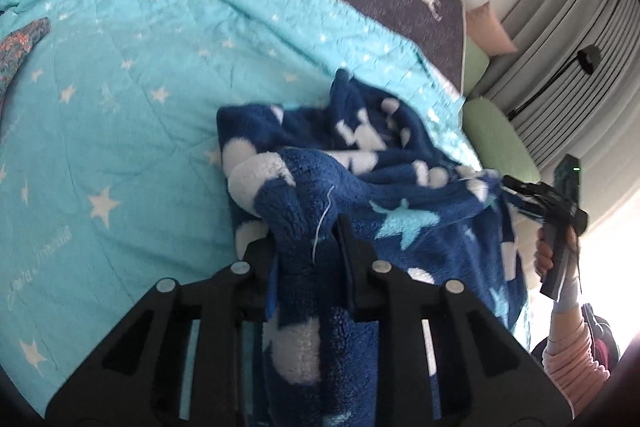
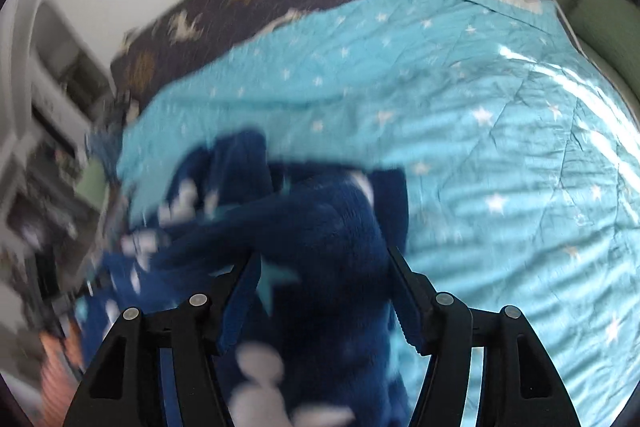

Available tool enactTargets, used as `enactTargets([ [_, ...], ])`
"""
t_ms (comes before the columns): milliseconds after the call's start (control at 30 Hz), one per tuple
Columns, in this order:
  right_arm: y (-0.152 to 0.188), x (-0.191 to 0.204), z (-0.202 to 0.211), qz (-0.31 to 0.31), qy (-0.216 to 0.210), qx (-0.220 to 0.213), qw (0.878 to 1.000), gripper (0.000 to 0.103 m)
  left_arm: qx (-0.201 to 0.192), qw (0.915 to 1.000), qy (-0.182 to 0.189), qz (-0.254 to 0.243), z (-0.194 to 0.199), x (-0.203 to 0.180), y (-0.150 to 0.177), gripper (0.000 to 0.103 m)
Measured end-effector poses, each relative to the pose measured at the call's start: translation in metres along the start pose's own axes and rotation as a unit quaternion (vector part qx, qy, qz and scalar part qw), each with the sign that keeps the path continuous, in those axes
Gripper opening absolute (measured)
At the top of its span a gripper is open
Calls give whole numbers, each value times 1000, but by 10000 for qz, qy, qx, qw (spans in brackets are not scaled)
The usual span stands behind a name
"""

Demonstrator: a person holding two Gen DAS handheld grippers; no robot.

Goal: Fold small clothes

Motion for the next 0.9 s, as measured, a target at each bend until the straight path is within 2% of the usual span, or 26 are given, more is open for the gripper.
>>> enactTargets([
  [100,1,-9,0,-146,12,110,9998,64,-129,9997,192,-66,7,-4,-1,26],
  [200,21,-12,2,-122,-289,364,9988,64,-3,9997,251,10,1,-3,1,29],
  [300,36,-8,6,-188,-704,551,9958,64,184,9992,285,196,-12,0,3,44],
  [400,42,-2,6,-2,-743,558,9957,64,209,9989,276,317,-22,1,2,46],
  [433,40,1,4,92,-639,525,9965,64,204,9991,227,282,-24,1,2,41],
  [467,38,1,3,106,-573,511,9970,64,167,9995,172,211,-25,0,1,21],
  [533,33,0,-4,36,-402,476,9981,44,57,9997,147,166,-19,-1,-2,17],
  [567,30,-2,-6,-25,-284,441,9986,8,-23,9997,197,165,-14,-3,-3,16],
  [633,26,1,0,-66,-367,250,9990,9,-283,9990,348,68,5,-12,-8,16],
  [700,23,13,19,204,-386,-60,9990,9,-555,9970,536,-94,27,-29,-16,16],
  [900,0,57,79,547,-904,-781,9913,9,-1152,9874,829,-706,70,-86,-59,16],
])
Point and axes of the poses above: each gripper's, at about its wrist camera, not at the fingertips, and z roughly against the way its jaws point, x to its left, y to its underside, the point moved 10 cm from there along -z, roughly the way its jaws point, and after that the axes turned 2 degrees about -y, right-handed, at the moved point
